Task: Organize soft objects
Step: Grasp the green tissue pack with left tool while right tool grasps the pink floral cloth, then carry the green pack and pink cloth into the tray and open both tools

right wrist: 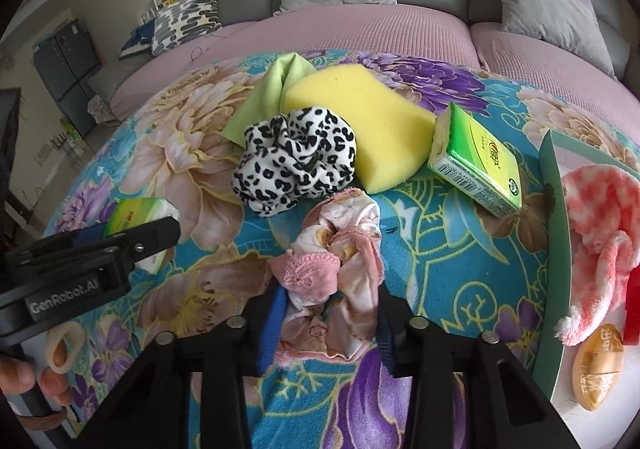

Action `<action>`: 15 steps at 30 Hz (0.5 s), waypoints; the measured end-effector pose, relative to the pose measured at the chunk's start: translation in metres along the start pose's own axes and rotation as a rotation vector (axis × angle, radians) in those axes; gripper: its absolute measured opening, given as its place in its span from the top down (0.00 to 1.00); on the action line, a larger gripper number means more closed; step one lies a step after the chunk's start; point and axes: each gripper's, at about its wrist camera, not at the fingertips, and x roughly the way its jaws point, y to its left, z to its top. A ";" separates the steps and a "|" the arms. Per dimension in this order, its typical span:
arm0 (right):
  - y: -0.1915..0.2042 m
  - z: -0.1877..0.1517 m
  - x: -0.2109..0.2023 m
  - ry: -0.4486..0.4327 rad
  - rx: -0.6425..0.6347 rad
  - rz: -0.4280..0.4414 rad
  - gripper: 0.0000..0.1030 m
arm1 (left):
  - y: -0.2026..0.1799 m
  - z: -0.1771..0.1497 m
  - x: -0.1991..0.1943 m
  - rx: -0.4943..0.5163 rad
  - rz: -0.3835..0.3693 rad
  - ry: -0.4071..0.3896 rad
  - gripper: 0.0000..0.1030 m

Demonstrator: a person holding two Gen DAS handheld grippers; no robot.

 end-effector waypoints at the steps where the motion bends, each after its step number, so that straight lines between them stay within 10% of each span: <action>1: -0.001 0.000 -0.002 -0.003 0.006 0.013 0.69 | 0.000 0.001 -0.001 0.000 -0.005 -0.004 0.37; 15: -0.025 0.004 -0.053 -0.117 0.084 0.025 0.69 | -0.027 0.009 -0.041 0.034 -0.054 -0.132 0.37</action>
